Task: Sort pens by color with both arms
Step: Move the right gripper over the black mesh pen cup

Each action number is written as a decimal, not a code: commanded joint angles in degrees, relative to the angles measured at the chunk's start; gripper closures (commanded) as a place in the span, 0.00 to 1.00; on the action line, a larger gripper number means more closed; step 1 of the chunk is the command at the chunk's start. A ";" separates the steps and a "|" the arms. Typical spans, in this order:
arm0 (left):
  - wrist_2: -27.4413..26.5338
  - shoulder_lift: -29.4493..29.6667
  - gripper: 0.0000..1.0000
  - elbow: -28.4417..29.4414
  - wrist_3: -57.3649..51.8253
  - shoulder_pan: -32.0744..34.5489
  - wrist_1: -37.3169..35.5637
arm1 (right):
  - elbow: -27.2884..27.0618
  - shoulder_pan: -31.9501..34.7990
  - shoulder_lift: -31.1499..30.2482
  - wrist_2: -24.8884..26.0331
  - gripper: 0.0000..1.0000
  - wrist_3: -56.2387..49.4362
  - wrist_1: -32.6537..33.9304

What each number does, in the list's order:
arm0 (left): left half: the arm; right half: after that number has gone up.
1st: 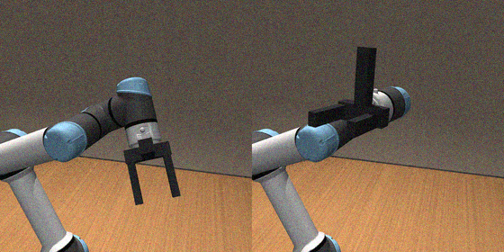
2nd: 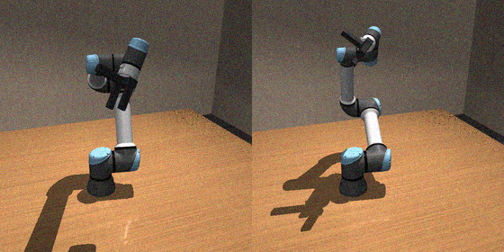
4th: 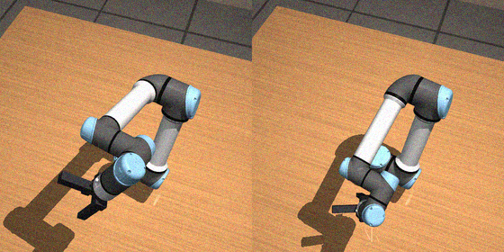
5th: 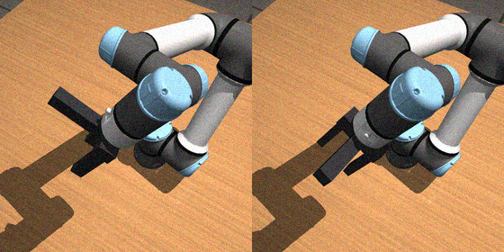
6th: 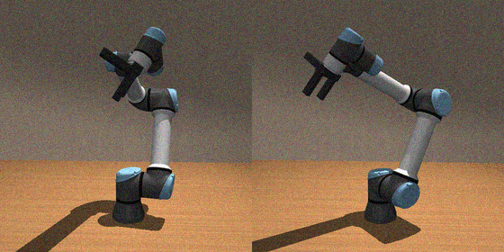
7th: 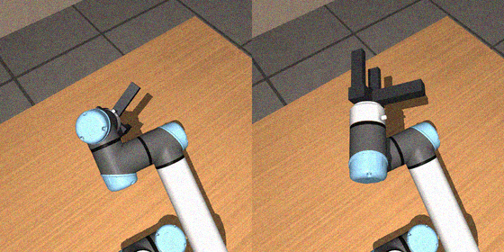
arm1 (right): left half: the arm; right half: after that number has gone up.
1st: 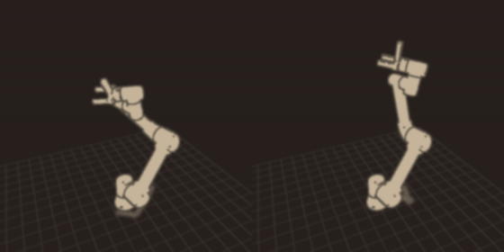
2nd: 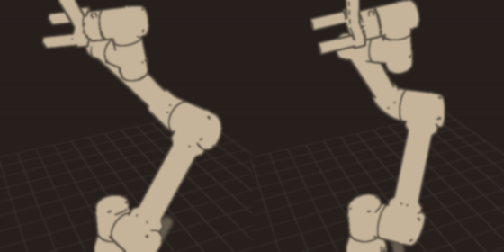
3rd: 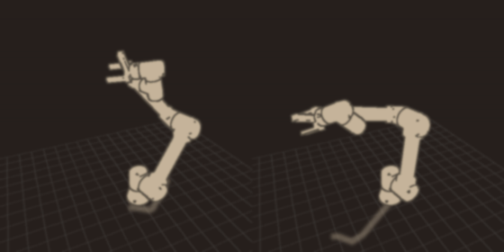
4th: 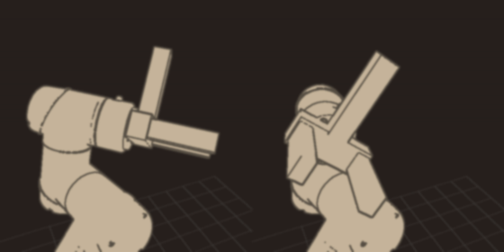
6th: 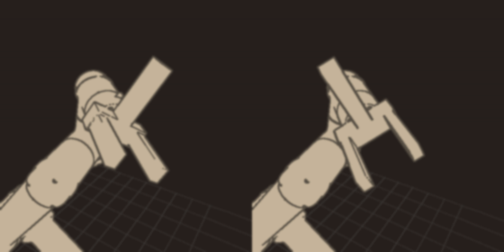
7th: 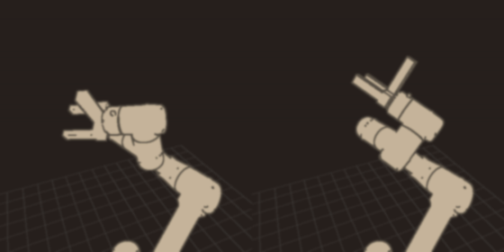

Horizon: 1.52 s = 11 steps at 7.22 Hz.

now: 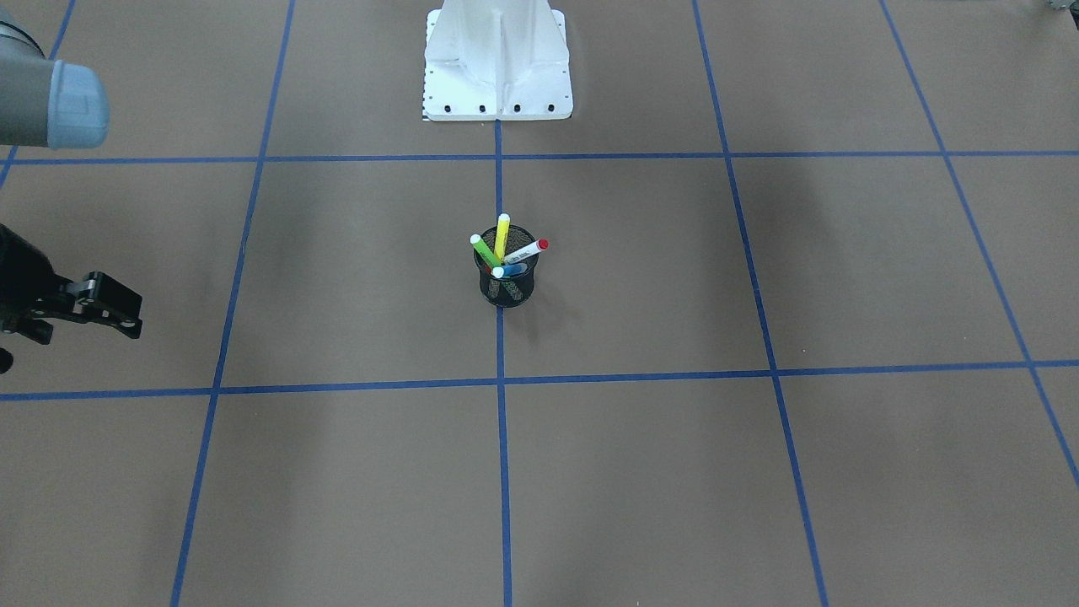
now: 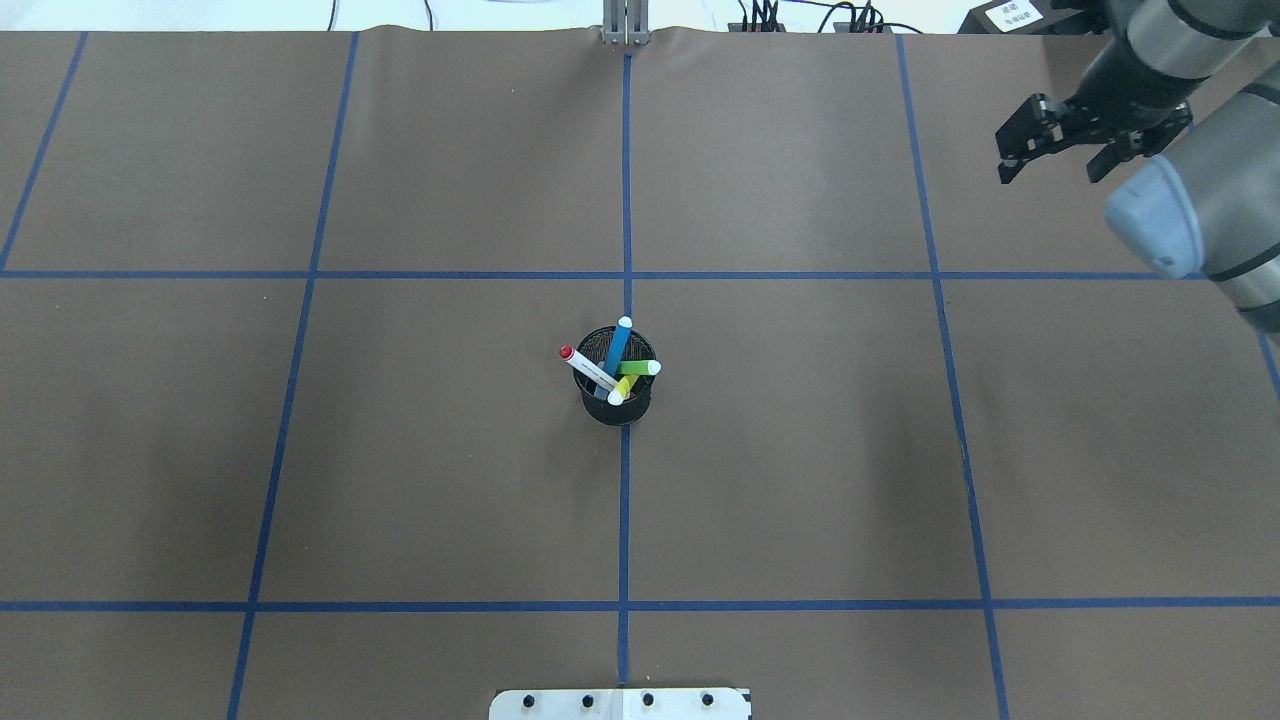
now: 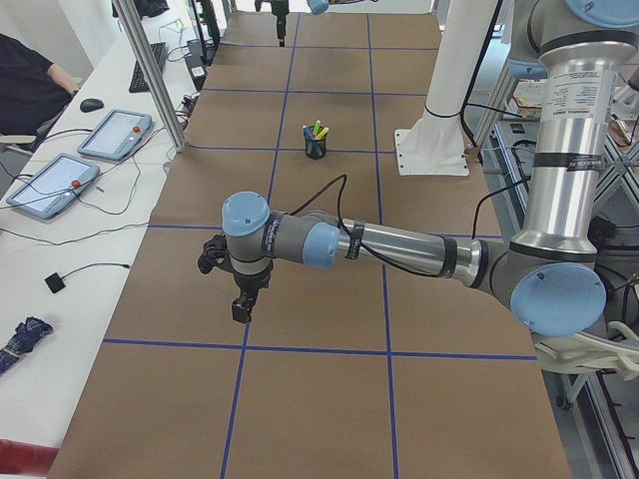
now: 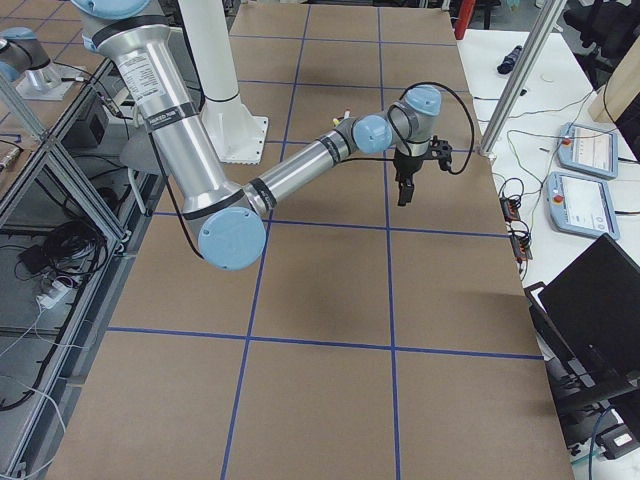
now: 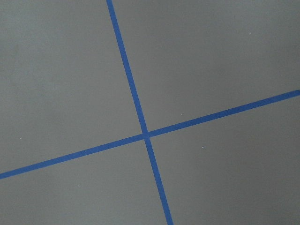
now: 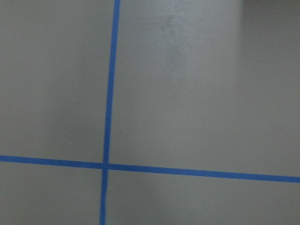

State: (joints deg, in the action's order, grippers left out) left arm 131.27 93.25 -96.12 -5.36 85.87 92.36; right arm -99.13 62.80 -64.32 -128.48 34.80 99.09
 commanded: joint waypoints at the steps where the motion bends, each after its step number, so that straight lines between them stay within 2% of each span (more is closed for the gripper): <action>1: 0.13 0.00 0.00 -0.03 0.00 0.00 0.18 | -1.33 -7.75 1.30 2.53 0.00 4.90 -3.70; 3: -0.04 0.18 0.00 -0.03 0.00 0.00 0.19 | -1.33 -12.41 1.48 3.32 0.00 19.45 -12.04; 6: -1.45 2.01 0.00 -0.03 -0.61 -3.34 0.10 | 0.95 -13.23 6.56 -2.56 0.00 26.19 -12.08; 9: -1.28 4.22 0.00 -0.91 -0.17 -3.52 -1.04 | 3.93 -17.09 12.00 -2.48 0.00 29.78 -11.47; 11: -0.84 3.96 0.00 -0.83 -0.61 -3.87 -1.04 | 8.84 -17.80 18.23 -4.22 0.01 32.15 -9.63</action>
State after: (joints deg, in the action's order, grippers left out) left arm 130.22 97.21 -96.94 -5.83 82.14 91.39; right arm -93.50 45.64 -50.02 -131.53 65.06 88.24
